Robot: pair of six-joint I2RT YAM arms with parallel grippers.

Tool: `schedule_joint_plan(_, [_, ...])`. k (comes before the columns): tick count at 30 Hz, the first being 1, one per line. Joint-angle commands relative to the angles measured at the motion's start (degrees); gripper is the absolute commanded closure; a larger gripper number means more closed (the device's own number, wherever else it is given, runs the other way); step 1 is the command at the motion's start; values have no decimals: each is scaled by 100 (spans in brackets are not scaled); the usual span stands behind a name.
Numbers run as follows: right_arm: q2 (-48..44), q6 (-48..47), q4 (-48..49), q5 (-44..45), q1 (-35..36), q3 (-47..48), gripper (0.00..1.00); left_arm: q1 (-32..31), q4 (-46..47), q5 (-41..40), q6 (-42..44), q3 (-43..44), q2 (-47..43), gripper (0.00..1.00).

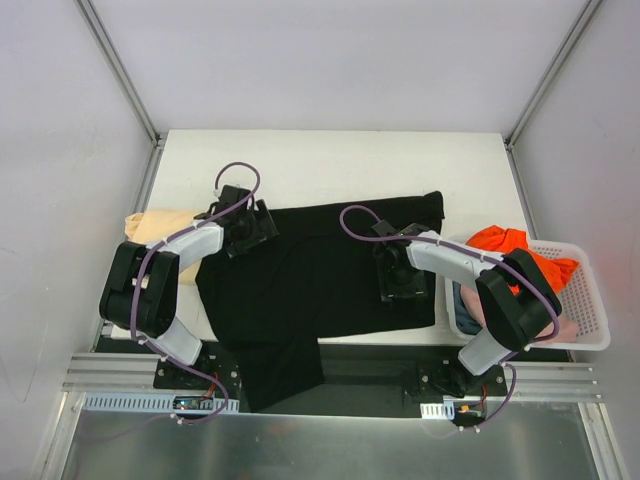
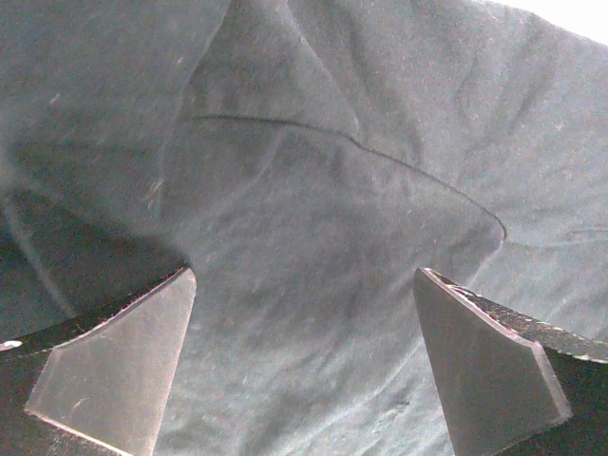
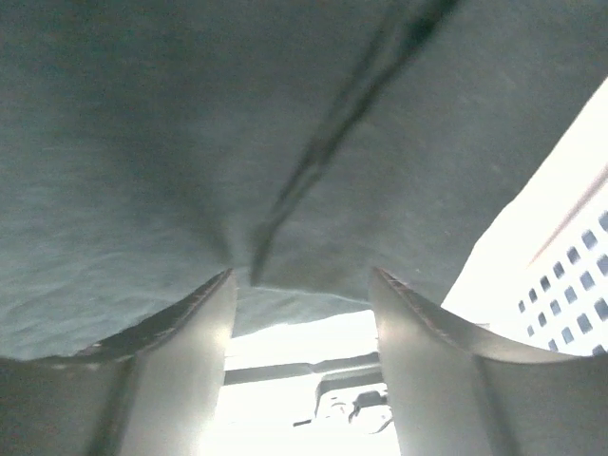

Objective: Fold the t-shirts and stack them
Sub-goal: Fold the flattened tshirt in 1/3 of the way

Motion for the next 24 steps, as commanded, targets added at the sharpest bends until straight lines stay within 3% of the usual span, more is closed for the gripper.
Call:
schedule_joint_plan(1, [-19, 407, -434, 432, -22, -47, 43, 35, 46, -239, 168, -185, -501, 1])
schedule_joint_plan(7, [-132, 723, -706, 923, -22, -38, 61, 35, 46, -248, 194, -282, -695, 1])
schedule_joint_plan(12, [-457, 1145, -1163, 1487, -14, -143, 84, -18, 46, -20, 142, -440, -818, 1])
schedule_joint_plan(13, [-580, 1224, -1190, 1583, -22, -187, 99, -44, 46, -20, 141, -466, -862, 1])
schedule_joint_plan(21, [-1029, 962, -884, 1461, -22, -416, 99, -97, -252, -133, 63, -958, -1836, 1])
schedule_joint_plan(24, [-1169, 233, -114, 726, 56, -477, 98, -97, -858, -519, -122, -1221, -2460, 1])
